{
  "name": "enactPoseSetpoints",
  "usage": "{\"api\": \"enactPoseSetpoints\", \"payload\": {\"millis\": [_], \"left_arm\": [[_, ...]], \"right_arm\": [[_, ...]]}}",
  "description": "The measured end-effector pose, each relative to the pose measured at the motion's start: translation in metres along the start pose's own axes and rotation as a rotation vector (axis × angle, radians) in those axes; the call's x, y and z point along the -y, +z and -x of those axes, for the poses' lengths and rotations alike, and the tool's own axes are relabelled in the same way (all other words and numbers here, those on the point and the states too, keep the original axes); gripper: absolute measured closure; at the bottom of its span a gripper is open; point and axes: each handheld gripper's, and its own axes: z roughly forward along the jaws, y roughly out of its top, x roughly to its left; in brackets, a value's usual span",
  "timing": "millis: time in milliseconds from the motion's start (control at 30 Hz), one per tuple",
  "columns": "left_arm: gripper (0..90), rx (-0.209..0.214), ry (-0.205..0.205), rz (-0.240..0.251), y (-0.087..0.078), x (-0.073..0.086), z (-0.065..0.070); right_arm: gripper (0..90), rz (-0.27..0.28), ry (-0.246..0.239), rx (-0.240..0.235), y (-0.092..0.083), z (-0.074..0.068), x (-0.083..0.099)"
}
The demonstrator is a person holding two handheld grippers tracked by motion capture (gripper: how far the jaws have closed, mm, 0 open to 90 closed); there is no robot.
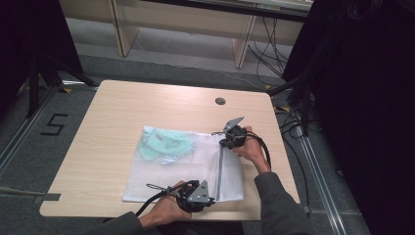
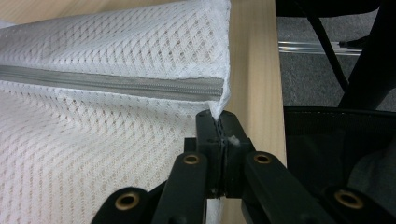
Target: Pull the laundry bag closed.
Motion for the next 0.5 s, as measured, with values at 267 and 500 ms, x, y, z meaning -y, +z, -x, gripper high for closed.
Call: {"api": "enactPoseSetpoints", "payload": {"millis": [267, 500], "left_arm": [[88.6, 0.012, 0.009, -0.001, -0.0006, -0.0015, 0.0026], [88.5, 0.013, -0.002, 0.002, -0.0007, -0.0016, 0.0017]], "right_arm": [[86.7, 0.007, 0.000, 0.037, 0.0023, 0.0062, -0.0005], [86.7, 0.007, 0.011, 0.061, 0.0036, 0.0064, -0.0018]]}}
